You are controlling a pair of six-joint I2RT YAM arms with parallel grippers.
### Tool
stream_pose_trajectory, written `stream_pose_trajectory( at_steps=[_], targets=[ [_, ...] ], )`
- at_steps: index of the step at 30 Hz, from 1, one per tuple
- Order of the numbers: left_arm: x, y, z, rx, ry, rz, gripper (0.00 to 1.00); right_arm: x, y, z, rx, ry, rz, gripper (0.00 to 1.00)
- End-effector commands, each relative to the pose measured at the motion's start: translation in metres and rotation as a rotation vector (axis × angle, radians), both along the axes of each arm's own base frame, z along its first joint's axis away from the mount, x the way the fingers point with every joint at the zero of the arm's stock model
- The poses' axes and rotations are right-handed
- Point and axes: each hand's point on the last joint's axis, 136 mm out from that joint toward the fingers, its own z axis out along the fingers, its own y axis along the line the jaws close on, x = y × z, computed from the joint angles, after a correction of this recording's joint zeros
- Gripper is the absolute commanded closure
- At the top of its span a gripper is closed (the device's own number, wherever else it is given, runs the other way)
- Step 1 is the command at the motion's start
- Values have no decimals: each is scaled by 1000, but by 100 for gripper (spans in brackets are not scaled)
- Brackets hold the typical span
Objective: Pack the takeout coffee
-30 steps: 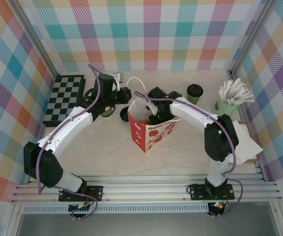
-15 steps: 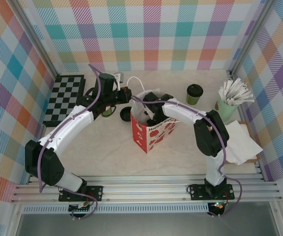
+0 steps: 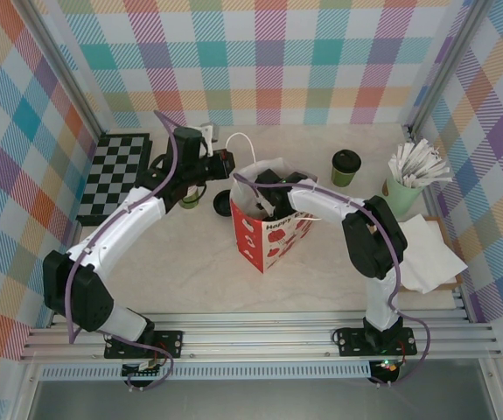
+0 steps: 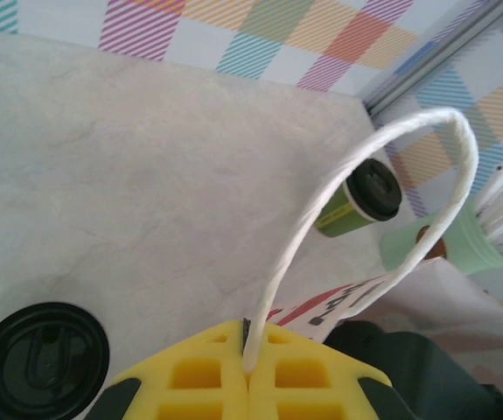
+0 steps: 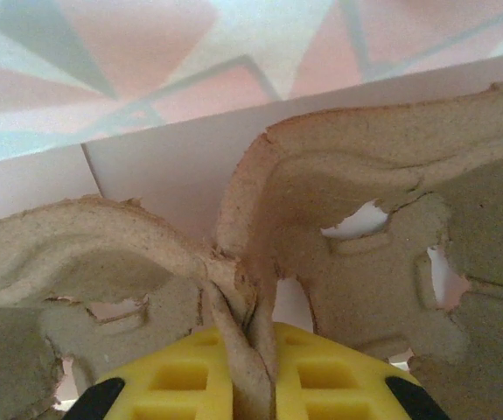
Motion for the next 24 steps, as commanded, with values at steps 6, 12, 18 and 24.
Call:
stream_pose_trajectory(
  at_steps=[6,12,18,24],
  targets=[
    [-14,-5,45,-95,-155,-74,100,-16,-19,-45,-96,59,-49,96],
    [-14,-1,33,-73,-121,-54,100,-23,-25,-70,-124,86,-68,91],
    [-15,-3,32,-69,-119,-66,100,-21,-24,-69,-125,79,-101,85],
    [-15,-4,21,-43,-114,-82,100,-3,-4,-25,-9,-6,-115,69]
  ],
)
